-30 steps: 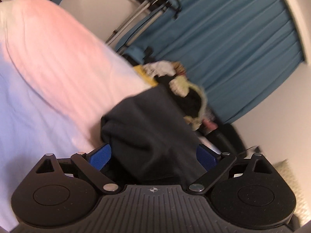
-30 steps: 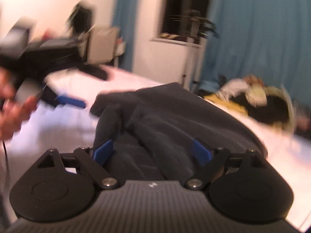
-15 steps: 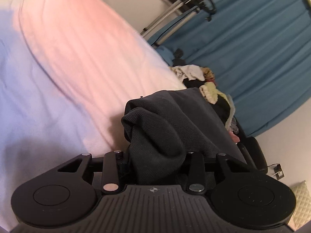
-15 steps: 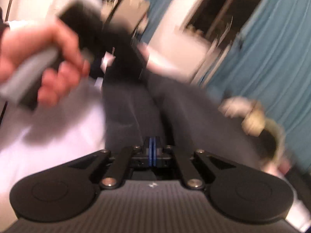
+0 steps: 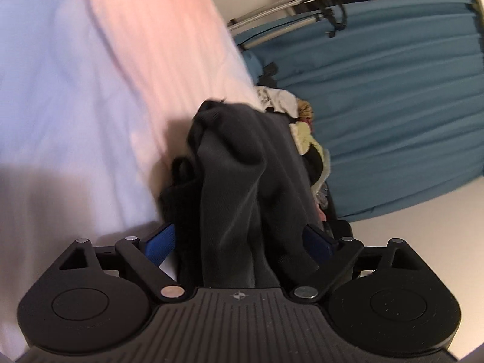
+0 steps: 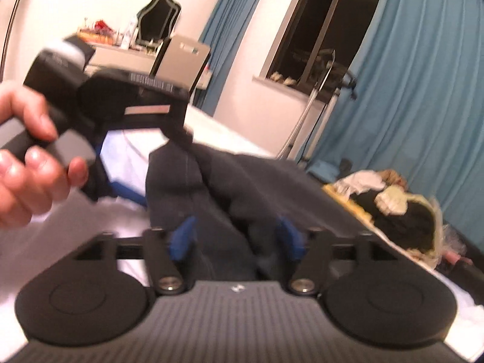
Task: Fold clothes
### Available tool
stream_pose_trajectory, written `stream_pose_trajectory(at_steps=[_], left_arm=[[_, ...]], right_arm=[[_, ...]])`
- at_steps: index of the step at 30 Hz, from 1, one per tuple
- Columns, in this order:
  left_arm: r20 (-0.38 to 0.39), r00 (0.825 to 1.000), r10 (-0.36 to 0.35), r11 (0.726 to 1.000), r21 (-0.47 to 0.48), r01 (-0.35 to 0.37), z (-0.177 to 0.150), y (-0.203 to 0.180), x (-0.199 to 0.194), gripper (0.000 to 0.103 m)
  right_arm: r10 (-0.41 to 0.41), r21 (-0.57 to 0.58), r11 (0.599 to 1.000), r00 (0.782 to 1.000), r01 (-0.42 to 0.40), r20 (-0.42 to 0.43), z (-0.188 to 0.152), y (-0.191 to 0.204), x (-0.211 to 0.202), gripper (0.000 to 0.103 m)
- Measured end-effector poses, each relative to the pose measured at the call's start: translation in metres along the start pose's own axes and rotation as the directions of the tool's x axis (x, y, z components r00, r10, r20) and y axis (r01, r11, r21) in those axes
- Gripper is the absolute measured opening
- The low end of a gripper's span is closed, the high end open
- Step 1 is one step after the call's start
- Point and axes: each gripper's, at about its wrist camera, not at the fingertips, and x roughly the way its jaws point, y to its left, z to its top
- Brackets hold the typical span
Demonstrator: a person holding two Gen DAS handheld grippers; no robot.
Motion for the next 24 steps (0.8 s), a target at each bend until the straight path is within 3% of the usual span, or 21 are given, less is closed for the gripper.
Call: stream_pose_trajectory(at_steps=[3,6,12,15,19,21,24], left_arm=[[-0.022,1.0,0.009,0.999,-0.034,-0.01,-0.004,0.004,0.002,0.092],[-0.03,0.999,0.016,0.999,-0.046,-0.018,-0.006,0.006,0.002,0.092],[-0.03,0.999,0.015,0.997,-0.071,-0.017,-0.004,0.01,-0.002,0.092],[-0.039,0.999,0.0,0.997,-0.082,-0.003,-0.003,0.011,0.0,0.092],[-0.059,0.996,-0.066,0.991,-0.122,0.059,-0.003,0.015,0.002,0.094],[-0.059,0.993,-0.104,0.984,-0.15,0.095,-0.002,0.017,0.004,0.097],[-0.027,0.995,-0.098,0.983,-0.155,0.093,-0.002,0.019,0.006,0.098]], right_arm=[[-0.019,-0.109,0.994,0.999,0.023,0.039,-0.003,0.01,-0.002,0.093],[-0.038,-0.235,0.971,0.999,0.042,0.023,-0.007,0.024,0.003,0.101],[-0.064,-0.385,0.923,0.993,0.019,-0.104,-0.025,0.04,0.035,0.103],[-0.082,-0.39,0.921,0.981,0.007,-0.176,-0.034,0.045,0.052,0.103],[-0.112,-0.348,0.937,0.974,0.037,-0.197,-0.028,0.036,0.067,0.1],[-0.118,-0.286,0.956,0.974,0.059,-0.193,-0.019,0.023,0.068,0.091],[-0.081,-0.11,0.992,0.978,0.061,-0.19,-0.007,-0.011,0.068,0.079]])
